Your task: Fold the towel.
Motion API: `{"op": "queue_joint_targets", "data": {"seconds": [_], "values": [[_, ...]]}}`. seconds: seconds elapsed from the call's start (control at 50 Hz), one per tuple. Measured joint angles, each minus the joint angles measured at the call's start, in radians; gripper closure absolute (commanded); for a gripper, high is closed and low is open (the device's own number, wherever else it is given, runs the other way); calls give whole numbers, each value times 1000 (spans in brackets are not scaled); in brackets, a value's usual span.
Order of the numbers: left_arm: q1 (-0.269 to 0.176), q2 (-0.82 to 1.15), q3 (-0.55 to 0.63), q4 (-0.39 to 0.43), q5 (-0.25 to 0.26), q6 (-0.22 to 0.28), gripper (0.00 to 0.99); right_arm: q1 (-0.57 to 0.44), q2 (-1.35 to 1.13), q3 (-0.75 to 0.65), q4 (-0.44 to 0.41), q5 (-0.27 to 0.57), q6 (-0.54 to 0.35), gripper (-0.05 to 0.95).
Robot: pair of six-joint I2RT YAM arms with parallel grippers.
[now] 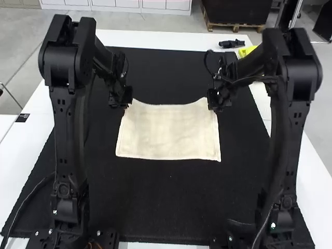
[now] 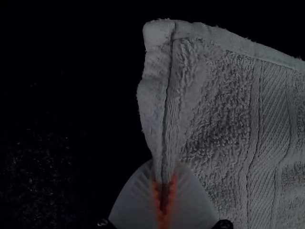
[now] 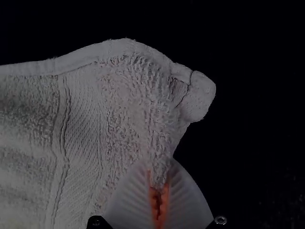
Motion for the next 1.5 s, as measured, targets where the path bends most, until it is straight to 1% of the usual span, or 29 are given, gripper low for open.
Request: {"op": "queue_joint_targets", "data": {"seconds": [0.16,0.28,0.4,0.48,0.58,0.7,1.04,1.24,1.32,1.5], "values": [[10,-80,0,-71,10,8,975,0,-95,0,-94,-13,-18,920],[10,-140,-12,-72,10,21,975,-2,-170,-26,-140,-18,-39,920],[10,-205,-72,-74,14,38,975,-11,-237,-82,-172,-32,-61,920],[10,-238,-133,-65,17,47,975,-16,-274,-127,-176,-43,-77,920],[10,-266,-207,-31,17,56,975,-23,-299,-175,-180,-59,-94,920],[10,-289,-268,-13,21,67,975,-27,-321,-228,-195,-74,-109,920],[10,-338,-344,10,22,116,975,-27,-416,-343,-203,-90,-134,920],[10,-343,-406,22,24,135,975,-27,-419,-398,-216,-100,-148,920],[9,-348,-428,36,24,140,975,-27,-419,-424,-208,-101,-155,920],[7,-351,-467,35,24,147,975,-27,-419,-467,-193,-103,-161,920]]}}
